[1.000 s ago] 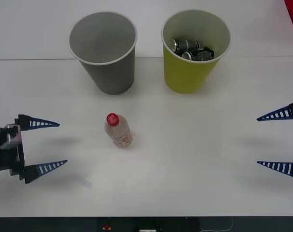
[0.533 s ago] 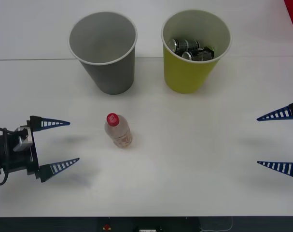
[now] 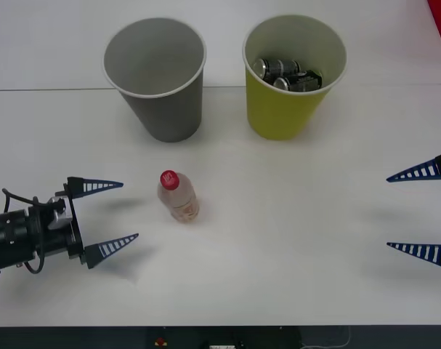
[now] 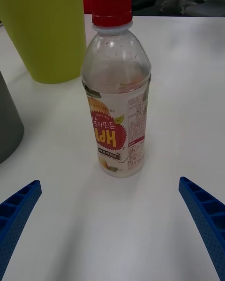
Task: Put the can into the green bin and the plastic bottle into the gray bin
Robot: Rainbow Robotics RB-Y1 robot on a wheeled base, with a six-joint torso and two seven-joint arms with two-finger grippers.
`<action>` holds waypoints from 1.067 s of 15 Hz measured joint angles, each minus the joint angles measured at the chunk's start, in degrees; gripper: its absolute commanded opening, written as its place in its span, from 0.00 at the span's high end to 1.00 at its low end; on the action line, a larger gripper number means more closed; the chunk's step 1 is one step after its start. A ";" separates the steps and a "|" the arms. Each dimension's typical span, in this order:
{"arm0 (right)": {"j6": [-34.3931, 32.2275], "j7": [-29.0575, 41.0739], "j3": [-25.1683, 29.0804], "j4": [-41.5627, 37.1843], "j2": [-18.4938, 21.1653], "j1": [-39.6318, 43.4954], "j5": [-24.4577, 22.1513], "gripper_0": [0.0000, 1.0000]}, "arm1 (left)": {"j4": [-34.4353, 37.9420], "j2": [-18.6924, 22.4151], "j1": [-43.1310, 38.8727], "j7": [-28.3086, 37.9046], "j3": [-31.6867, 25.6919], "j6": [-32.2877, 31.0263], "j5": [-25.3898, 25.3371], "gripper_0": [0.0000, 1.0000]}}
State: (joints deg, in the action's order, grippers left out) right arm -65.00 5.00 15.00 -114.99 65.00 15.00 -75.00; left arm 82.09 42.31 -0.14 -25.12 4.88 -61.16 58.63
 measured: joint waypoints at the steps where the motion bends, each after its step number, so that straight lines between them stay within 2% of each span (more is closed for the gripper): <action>1: 0.00 0.00 0.00 0.00 0.00 0.00 0.00 0.00 | -2.09 -0.71 1.16 -0.37 1.20 -0.39 -1.25 0.00; 5: 0.00 0.00 0.00 0.00 0.00 0.00 0.00 0.00 | -9.98 -5.94 6.42 -1.22 2.28 -3.50 -2.22 0.00; 8: 0.00 0.00 0.00 0.00 0.00 0.00 0.00 0.00 | -13.44 -9.07 9.08 -1.70 3.71 -3.36 -2.01 0.00; 16: 0.00 0.00 0.00 0.00 0.00 0.00 0.00 0.00 | -14.78 -13.24 12.50 -2.64 8.92 2.92 -2.31 0.00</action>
State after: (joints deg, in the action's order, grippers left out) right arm -65.00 5.00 15.00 -115.00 65.00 15.00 -75.00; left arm 67.31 29.06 12.36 -27.76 13.79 -58.24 56.32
